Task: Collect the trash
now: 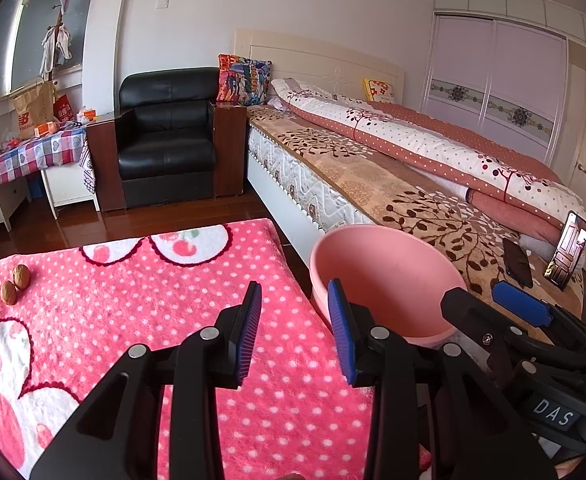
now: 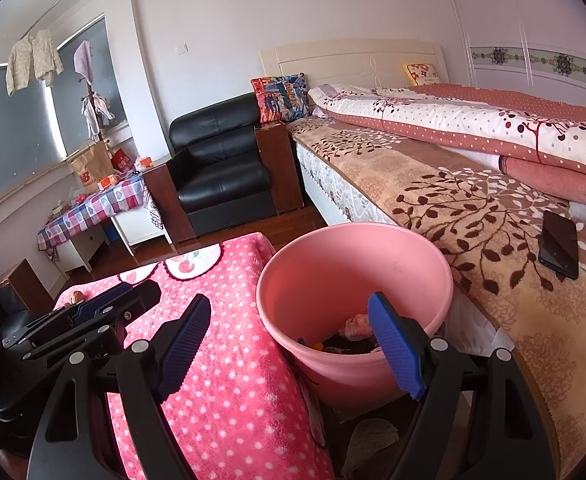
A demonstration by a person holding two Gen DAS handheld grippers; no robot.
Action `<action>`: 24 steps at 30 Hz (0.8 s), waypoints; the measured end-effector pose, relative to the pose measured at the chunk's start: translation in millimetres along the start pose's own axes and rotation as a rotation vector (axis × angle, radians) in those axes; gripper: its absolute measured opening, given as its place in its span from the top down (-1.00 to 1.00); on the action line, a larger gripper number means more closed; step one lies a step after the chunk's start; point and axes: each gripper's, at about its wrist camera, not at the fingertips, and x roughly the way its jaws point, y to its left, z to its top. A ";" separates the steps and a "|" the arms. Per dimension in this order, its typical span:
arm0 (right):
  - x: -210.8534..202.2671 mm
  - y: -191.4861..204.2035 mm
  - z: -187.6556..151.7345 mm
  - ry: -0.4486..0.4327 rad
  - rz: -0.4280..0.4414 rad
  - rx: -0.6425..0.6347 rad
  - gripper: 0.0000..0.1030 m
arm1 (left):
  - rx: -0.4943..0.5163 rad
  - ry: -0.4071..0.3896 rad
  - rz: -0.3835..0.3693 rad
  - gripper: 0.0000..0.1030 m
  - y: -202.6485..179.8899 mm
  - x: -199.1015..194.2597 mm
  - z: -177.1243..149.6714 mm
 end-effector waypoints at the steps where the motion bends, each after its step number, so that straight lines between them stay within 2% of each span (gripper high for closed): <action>1: 0.3 0.5 0.1 0.001 -0.001 -0.001 -0.55 | -0.001 -0.001 0.000 0.32 0.3 -0.2 0.0; 24: 1.7 6.4 -2.6 -0.002 0.004 -0.013 -0.55 | -0.008 -0.008 0.001 0.32 4.1 -5.2 -2.1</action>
